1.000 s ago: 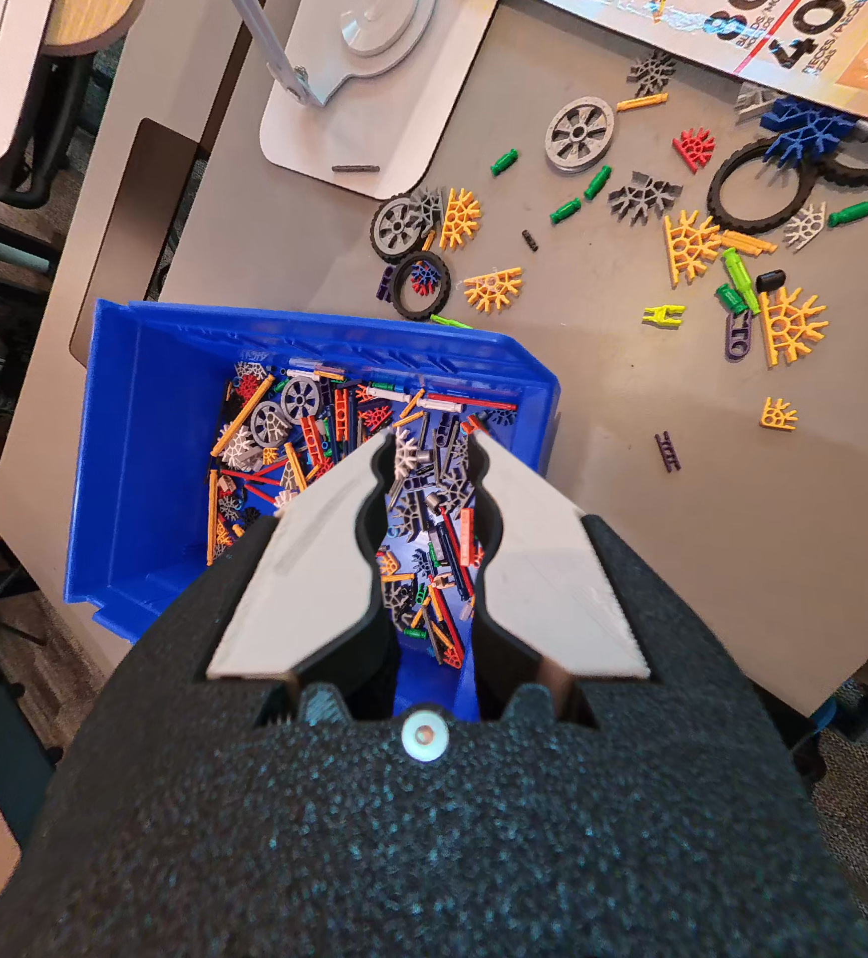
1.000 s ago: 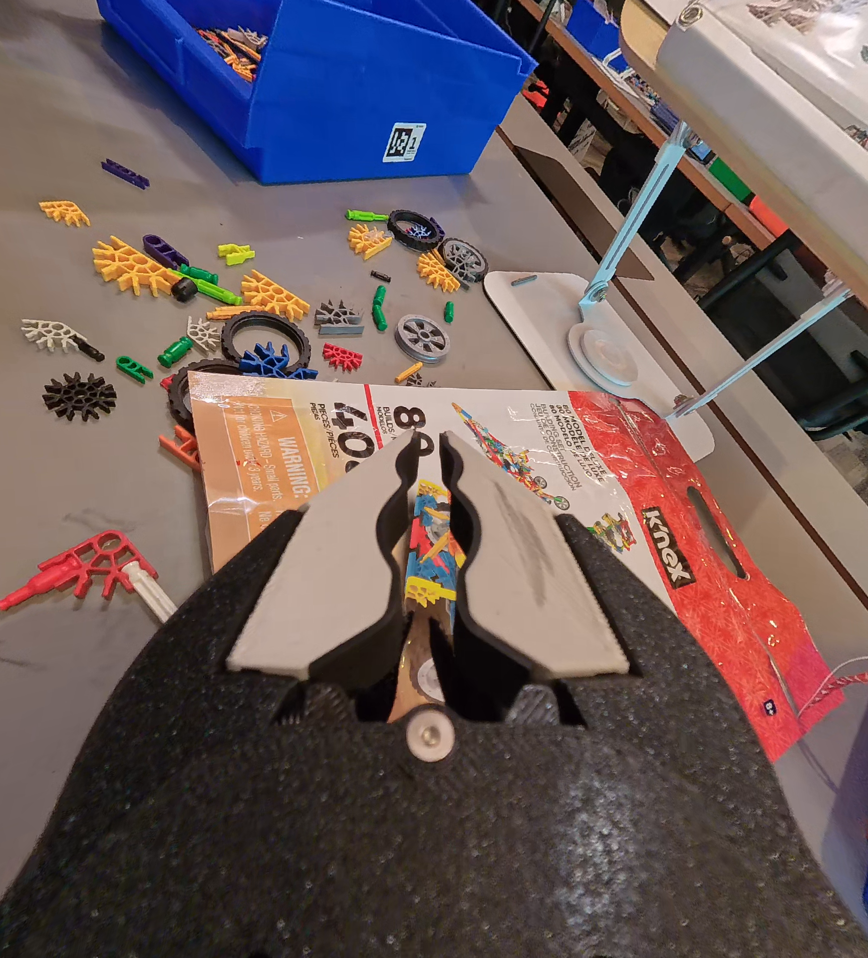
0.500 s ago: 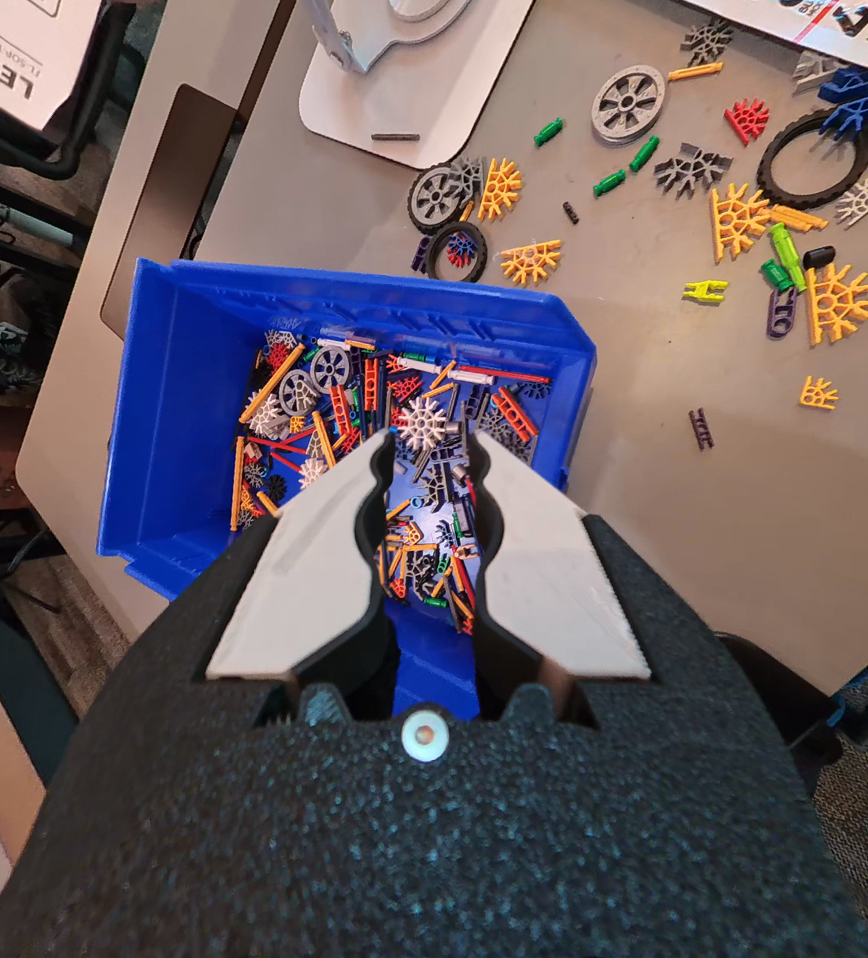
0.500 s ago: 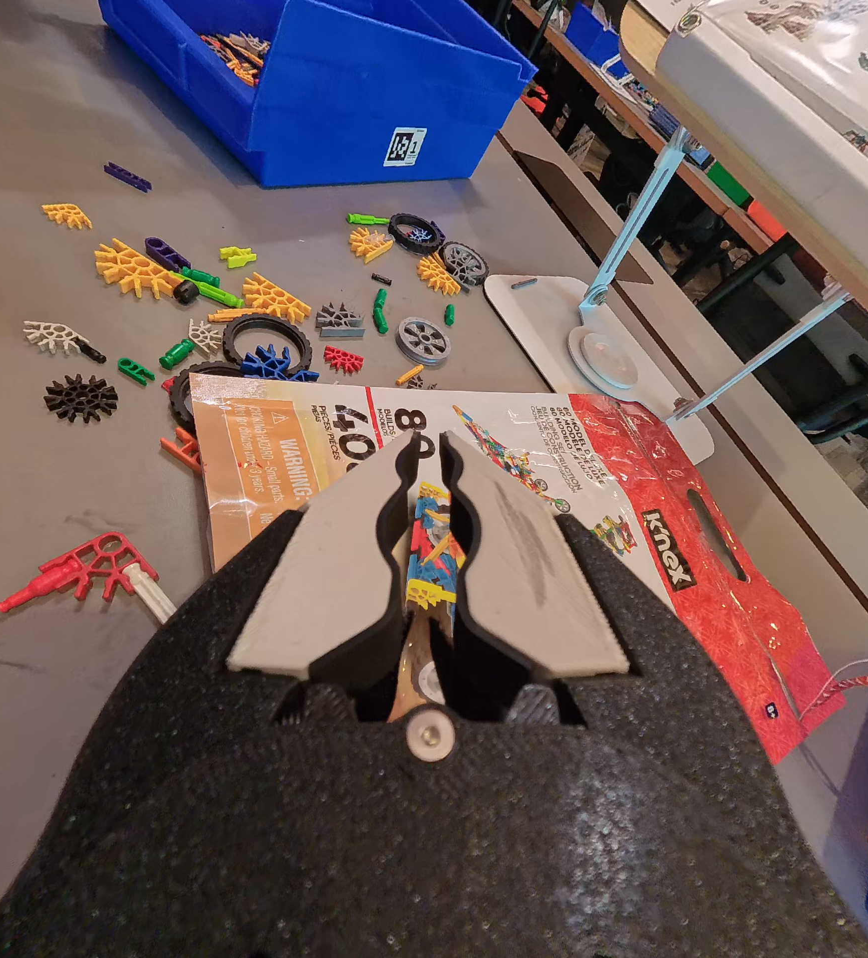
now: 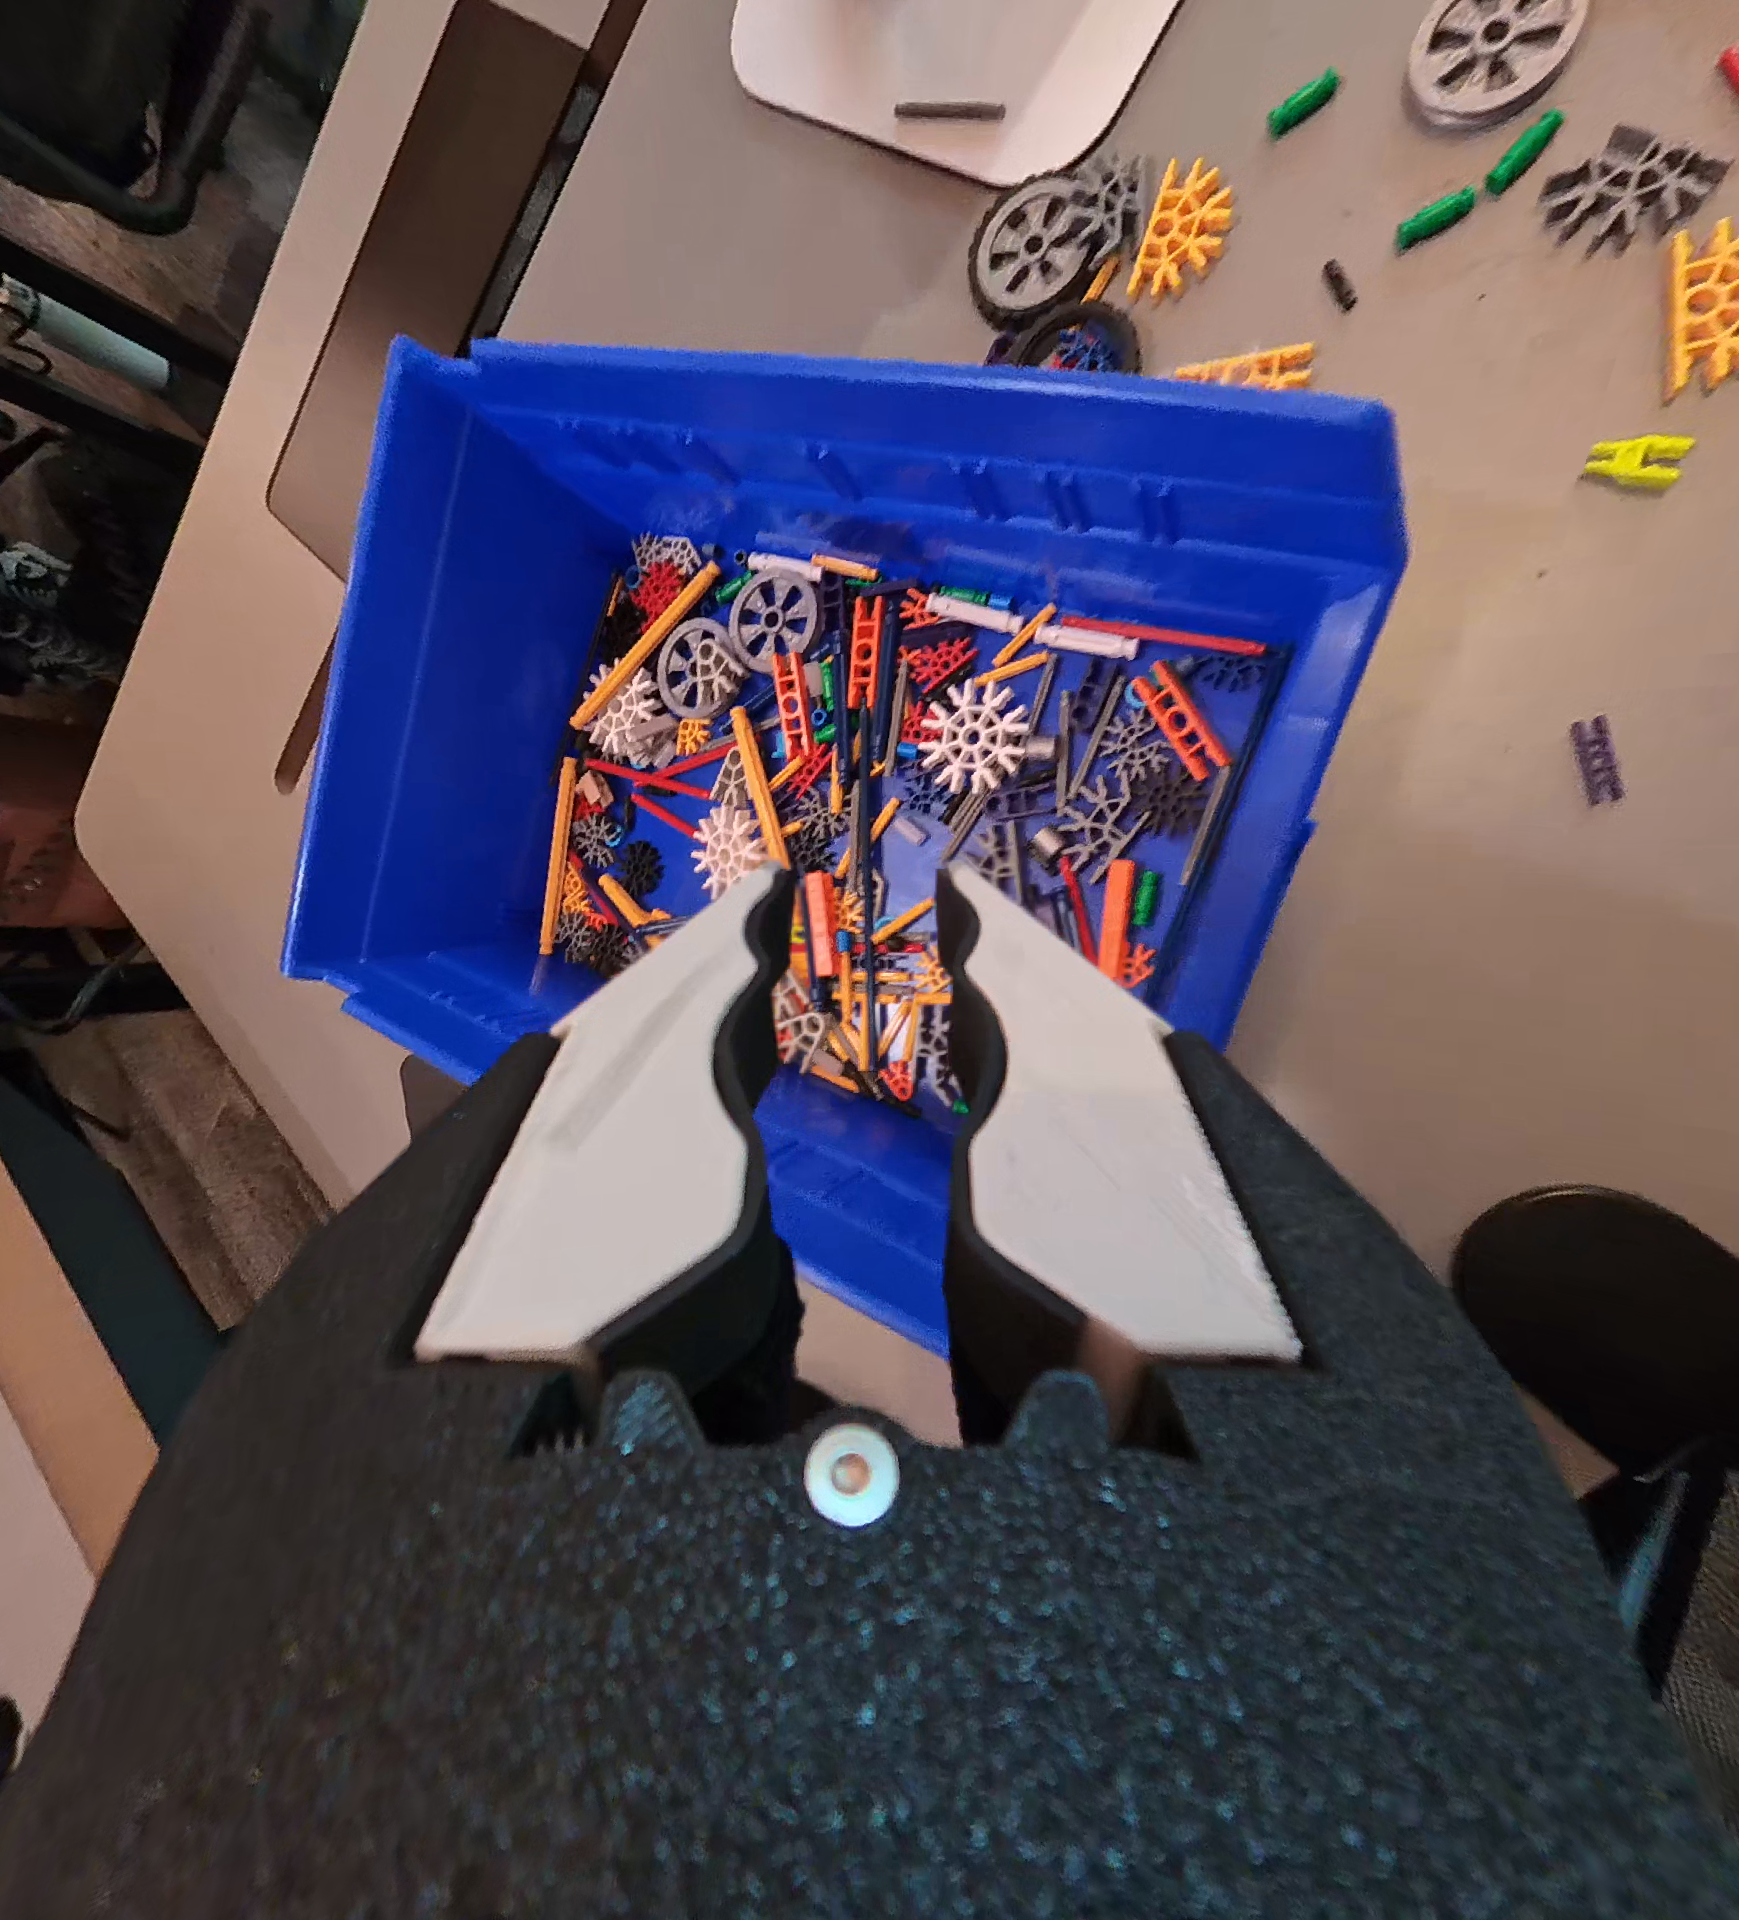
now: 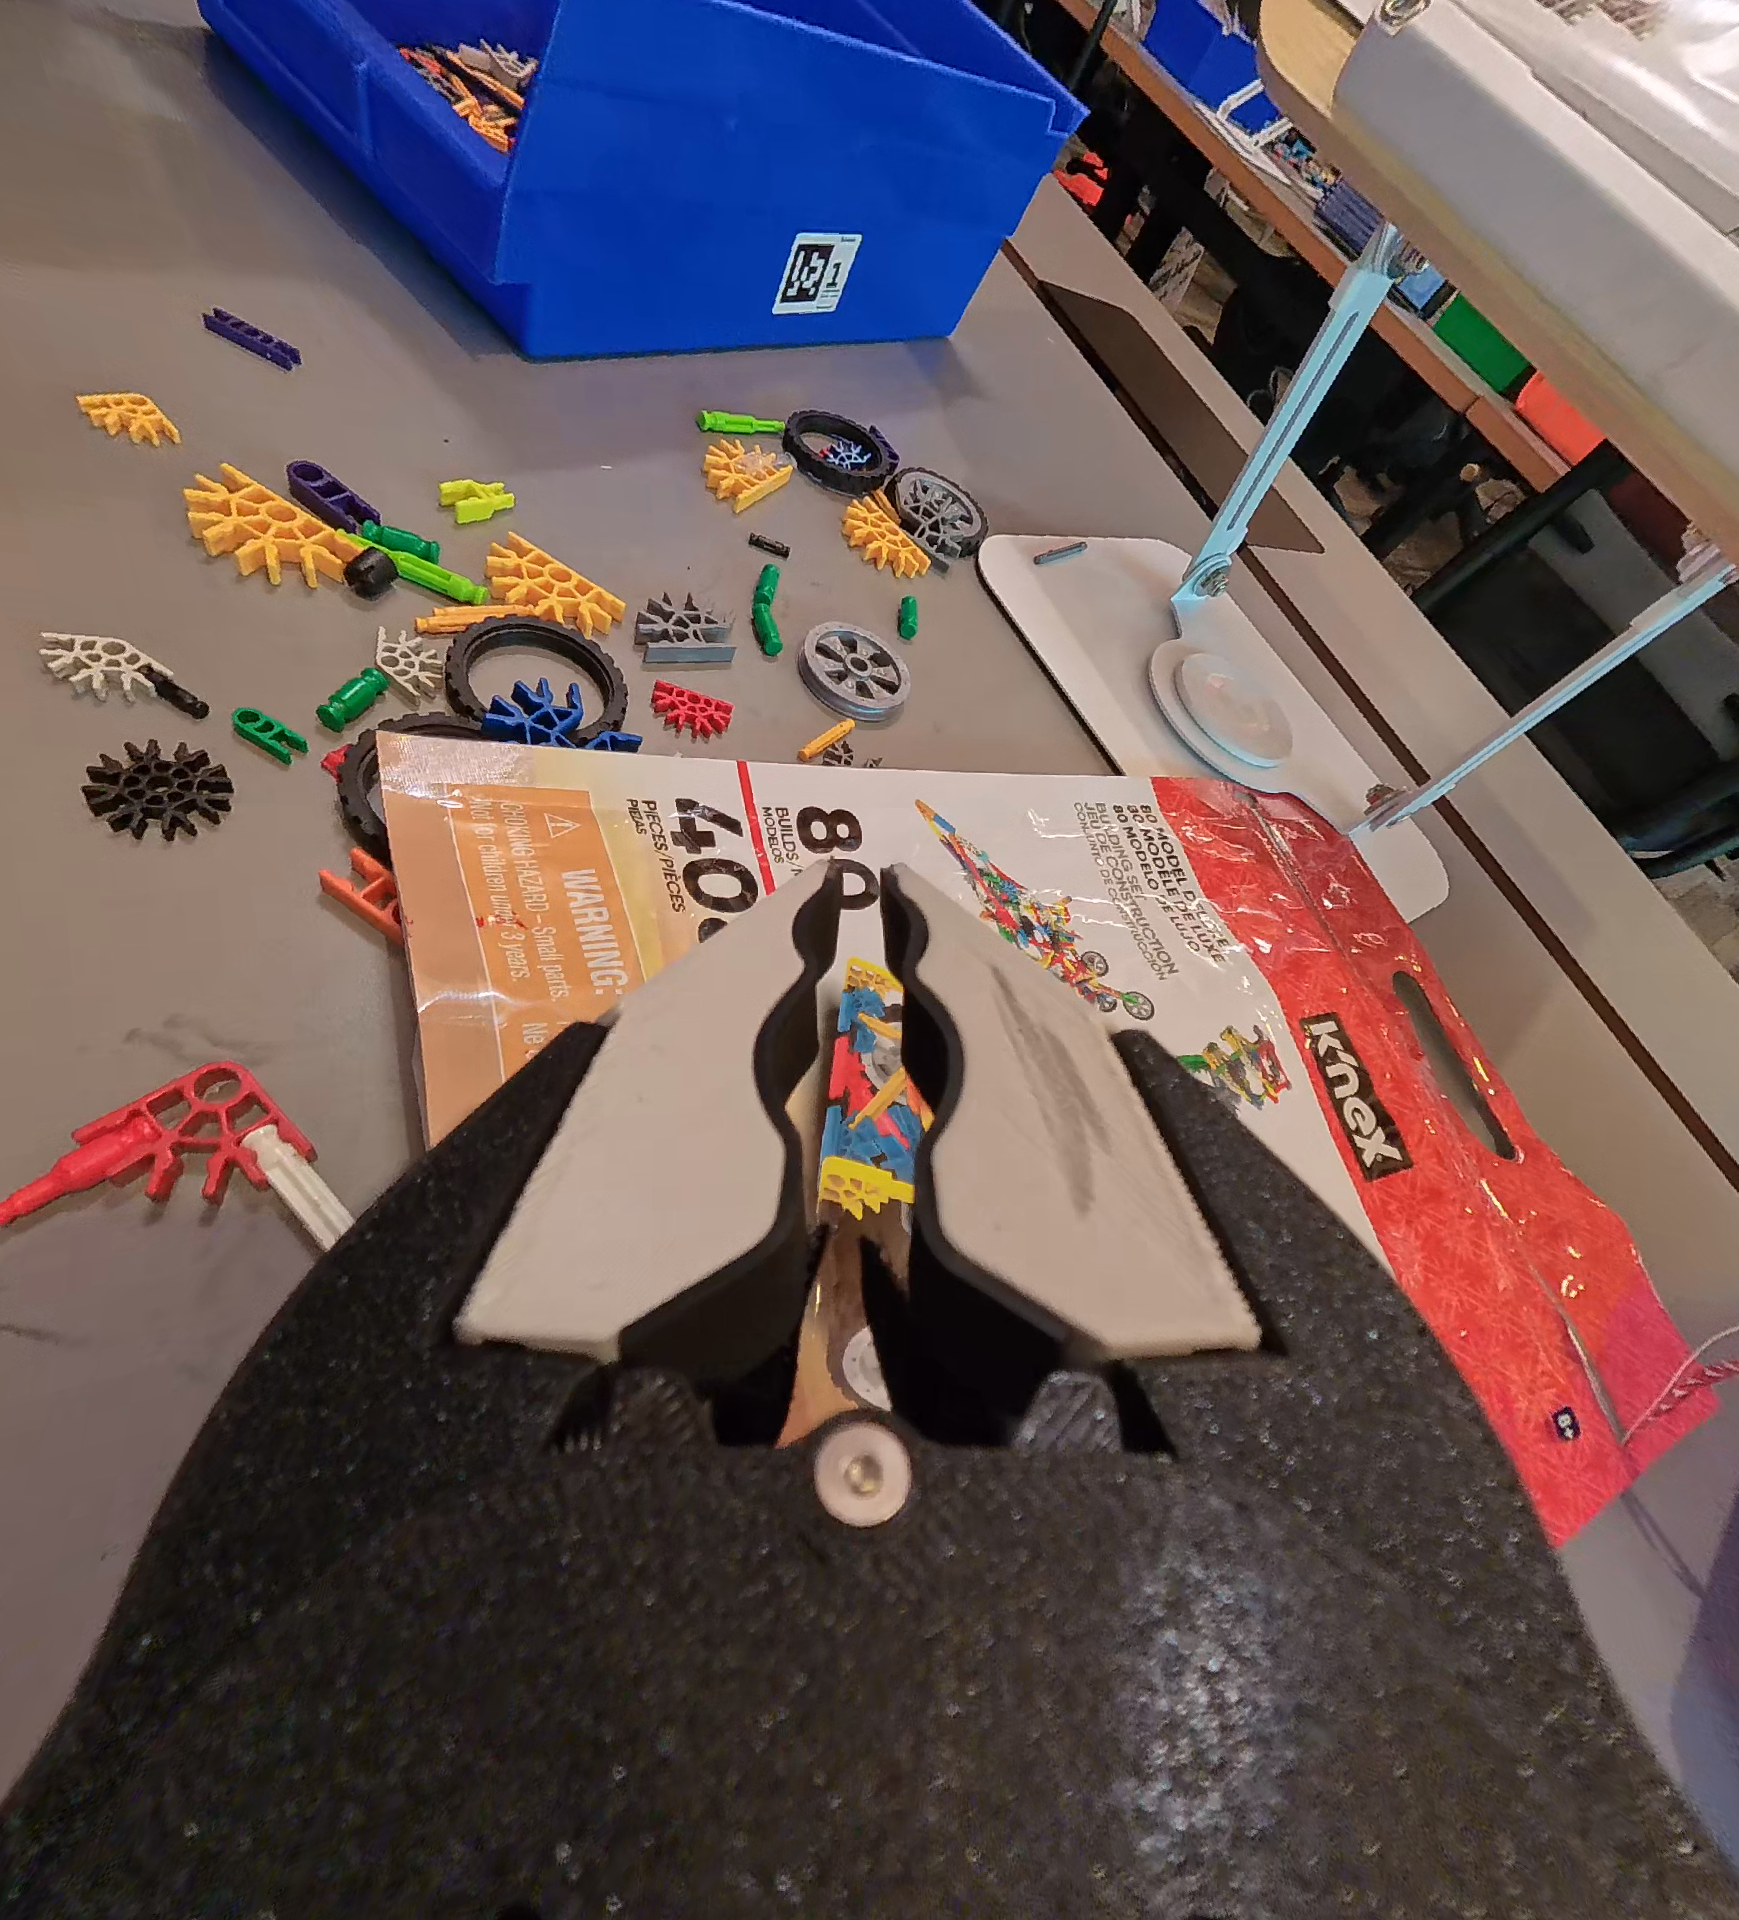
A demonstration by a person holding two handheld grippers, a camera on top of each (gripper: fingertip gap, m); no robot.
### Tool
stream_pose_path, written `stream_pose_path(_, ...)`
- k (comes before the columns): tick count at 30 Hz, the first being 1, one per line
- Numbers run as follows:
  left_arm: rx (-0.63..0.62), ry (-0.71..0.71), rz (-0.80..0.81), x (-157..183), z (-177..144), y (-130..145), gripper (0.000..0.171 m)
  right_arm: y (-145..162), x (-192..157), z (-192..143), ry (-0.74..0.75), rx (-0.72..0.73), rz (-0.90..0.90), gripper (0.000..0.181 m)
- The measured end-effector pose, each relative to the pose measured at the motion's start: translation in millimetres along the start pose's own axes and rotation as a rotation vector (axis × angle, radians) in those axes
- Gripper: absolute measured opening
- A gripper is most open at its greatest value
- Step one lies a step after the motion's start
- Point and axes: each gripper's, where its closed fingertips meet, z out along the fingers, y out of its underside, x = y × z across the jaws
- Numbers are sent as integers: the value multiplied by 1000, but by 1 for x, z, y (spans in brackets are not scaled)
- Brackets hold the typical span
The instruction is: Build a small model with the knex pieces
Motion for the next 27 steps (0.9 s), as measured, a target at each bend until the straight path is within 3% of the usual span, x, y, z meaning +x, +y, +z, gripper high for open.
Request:
stream_pose_path(6, -83, -4, 9, -26, 16, 22, 22, 4, -2, 3, -10, -17, 1, 6)
stream_pose_path(15, -177, 58, 57, -50, 57, 33, 19, 8, 3, 4, 2, -29, 13, 6)
stream_pose_path(22, -205, 128, 104, -50, 83, 25, 18, 10, 3, 5, -1, -29, 15, 6)
stream_pose_path(27, -180, 223, 133, -31, 97, 13, 13, 12, 5, 5, 4, -32, 27, 6)
